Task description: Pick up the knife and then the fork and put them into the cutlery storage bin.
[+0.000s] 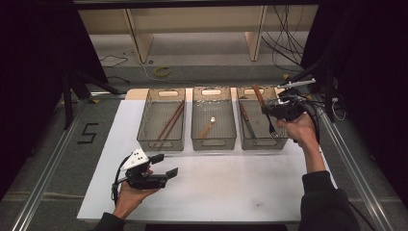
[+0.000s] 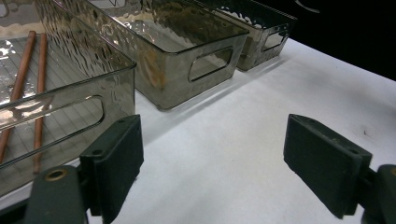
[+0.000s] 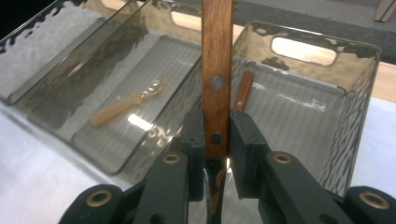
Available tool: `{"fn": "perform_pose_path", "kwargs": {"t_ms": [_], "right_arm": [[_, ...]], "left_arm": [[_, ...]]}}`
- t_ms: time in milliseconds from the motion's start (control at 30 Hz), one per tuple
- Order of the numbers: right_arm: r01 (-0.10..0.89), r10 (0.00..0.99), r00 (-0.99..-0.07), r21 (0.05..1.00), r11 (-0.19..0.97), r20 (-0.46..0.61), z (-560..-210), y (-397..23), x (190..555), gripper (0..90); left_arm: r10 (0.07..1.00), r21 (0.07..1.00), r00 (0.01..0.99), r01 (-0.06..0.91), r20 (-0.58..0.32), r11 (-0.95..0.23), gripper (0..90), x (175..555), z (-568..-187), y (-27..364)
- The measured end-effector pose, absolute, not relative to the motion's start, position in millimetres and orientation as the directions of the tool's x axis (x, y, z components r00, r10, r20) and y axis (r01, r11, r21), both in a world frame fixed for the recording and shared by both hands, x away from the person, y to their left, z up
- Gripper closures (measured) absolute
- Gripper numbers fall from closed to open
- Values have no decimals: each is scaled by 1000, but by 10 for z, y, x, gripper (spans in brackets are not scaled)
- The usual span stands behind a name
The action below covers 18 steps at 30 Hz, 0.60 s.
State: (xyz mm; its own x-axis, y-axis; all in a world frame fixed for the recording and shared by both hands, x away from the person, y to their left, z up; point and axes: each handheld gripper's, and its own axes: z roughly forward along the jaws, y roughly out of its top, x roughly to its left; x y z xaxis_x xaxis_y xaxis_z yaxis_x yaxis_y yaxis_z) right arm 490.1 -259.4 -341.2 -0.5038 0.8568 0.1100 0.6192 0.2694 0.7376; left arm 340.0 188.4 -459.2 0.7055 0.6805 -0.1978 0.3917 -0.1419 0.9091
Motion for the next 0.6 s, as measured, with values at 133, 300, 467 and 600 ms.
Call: {"fn": "perform_pose_path", "kwargs": {"t_ms": [133, 300, 467, 600], "right_arm": [[628, 874, -473, 738, 248, 109, -3414, -2603, 5010, 778], [637, 887, -447, 738, 224, 116, -3427, -2594, 5122, 778], [640, 896, -426, 741, 202, 123, -3467, -2579, 5197, 778], [652, 907, -397, 738, 173, 138, -3527, -2590, 5267, 778]], "left_arm": [[679, 909, 707, 392, -198, -144, 192, 3403, -4594, 1881], [679, 909, 706, 392, -199, -142, 193, 3403, -4594, 1883], [679, 909, 707, 392, -198, -143, 193, 3403, -4593, 1883], [679, 909, 707, 392, -199, -142, 193, 3401, -4592, 1884]]}}
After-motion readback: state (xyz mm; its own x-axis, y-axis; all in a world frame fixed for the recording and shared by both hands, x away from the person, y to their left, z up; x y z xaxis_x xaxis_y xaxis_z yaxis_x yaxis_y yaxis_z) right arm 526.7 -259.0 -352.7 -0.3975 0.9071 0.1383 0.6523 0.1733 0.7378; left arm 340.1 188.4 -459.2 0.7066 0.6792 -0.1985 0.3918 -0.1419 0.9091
